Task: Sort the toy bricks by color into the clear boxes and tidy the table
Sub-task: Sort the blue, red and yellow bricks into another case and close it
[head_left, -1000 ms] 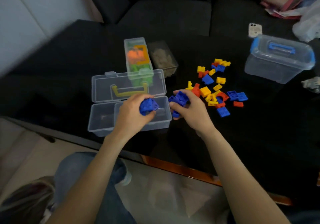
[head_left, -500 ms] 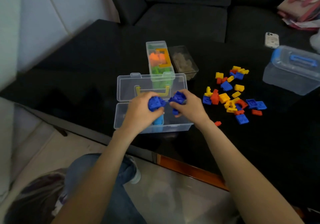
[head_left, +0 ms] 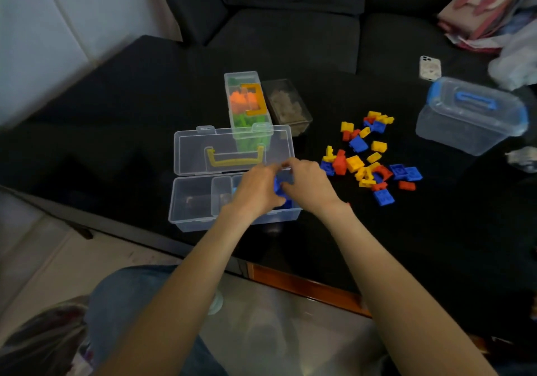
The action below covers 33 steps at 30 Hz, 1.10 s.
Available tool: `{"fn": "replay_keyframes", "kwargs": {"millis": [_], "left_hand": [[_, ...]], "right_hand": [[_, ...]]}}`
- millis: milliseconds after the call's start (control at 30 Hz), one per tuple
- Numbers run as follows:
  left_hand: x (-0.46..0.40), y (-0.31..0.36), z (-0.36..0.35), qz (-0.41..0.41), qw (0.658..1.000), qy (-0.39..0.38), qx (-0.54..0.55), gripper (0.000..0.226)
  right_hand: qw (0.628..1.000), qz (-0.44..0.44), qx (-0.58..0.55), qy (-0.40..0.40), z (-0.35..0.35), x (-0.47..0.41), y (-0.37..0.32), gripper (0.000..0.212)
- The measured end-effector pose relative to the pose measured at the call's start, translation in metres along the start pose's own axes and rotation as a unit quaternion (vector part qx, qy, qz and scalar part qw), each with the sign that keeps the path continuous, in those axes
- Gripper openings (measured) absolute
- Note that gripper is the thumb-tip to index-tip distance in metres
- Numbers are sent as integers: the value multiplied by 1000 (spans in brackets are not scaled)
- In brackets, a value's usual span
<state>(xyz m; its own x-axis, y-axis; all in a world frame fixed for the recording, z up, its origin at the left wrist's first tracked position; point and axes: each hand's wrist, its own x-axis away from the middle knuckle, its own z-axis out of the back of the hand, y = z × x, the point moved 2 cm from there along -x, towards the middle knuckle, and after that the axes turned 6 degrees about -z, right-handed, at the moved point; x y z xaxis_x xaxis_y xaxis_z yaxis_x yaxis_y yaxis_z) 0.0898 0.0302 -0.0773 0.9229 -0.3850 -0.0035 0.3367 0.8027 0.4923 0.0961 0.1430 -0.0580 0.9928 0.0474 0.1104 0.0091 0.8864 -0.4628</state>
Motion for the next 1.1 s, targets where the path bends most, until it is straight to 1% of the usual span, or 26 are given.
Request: {"fn": "replay_keyframes", "kwargs": {"millis": [67,100,167,200,267,333,367,400,433,467,500,533,567,667,700,767,800,833,867,900,933,1000,1033,1100], "left_hand": [[4,3,3,-13,1000,-18,-22,42],[6,5,5,-26,998,-9,-55,40],[12,8,11,-61,989,43,-126,34],[12,11,13,-79,984,70,-143,31],[8,19,17,-114,978,110,-136,27],[-8,36,16,-148,976,117,-105,26],[-18,45,13,-162,976,111,-90,26],[-34,57,6,-172,977,103,-77,25],[-49,67,-2,-178,978,91,-60,25],[-65,75,-11,-179,980,73,-43,26],[-78,78,-20,-176,983,56,-26,27],[-100,90,-33,-175,984,37,-16,30],[-113,91,-41,-168,986,18,-11,32],[-151,106,-66,-158,986,-50,-26,44],[-161,113,-73,-161,983,-81,-37,48],[-169,125,-88,-178,973,-129,-73,52],[-168,130,-95,-194,968,-127,-101,49],[-166,135,-102,-211,963,-110,-128,43],[-162,138,-109,-225,959,-88,-148,36],[-158,140,-114,-233,956,-70,-161,30],[-155,141,-119,-232,956,-62,-165,27],[-152,142,-126,-213,964,-58,-151,28],[-153,142,-128,-203,967,-57,-141,30],[-155,142,-129,-198,969,-43,-139,33]], "right_hand": [[1000,15,-8,24,5,3,4,30],[999,25,-23,41,10,6,8,28],[994,48,-31,90,20,15,18,26],[991,54,-26,116,27,21,30,26],[988,49,-18,145,41,33,58,27],[987,15,-7,160,54,41,98,24],[986,-17,8,166,57,42,117,22],[984,-60,28,164,58,40,139,24],[981,-111,55,149,56,37,154,31],[977,-159,75,119,51,32,165,43],[974,-191,81,89,41,29,168,55],[972,-210,79,74,40,24,179,63],[973,-207,76,66,34,21,179,64],[982,-168,54,68,37,18,196,48],[982,-168,46,71,43,19,205,45],[977,-181,54,102,61,19,224,45],[972,-188,65,121,71,16,232,47],[970,-193,72,131,78,9,243,48],[971,-194,67,126,83,1,249,48],[975,-190,58,103,84,-8,254,48],[979,-185,57,64,81,-17,256,49],[981,-166,99,-7,73,-31,256,51],[980,-156,124,-21,68,-35,255,53],[978,-144,152,-17,65,-40,256,52]]}}
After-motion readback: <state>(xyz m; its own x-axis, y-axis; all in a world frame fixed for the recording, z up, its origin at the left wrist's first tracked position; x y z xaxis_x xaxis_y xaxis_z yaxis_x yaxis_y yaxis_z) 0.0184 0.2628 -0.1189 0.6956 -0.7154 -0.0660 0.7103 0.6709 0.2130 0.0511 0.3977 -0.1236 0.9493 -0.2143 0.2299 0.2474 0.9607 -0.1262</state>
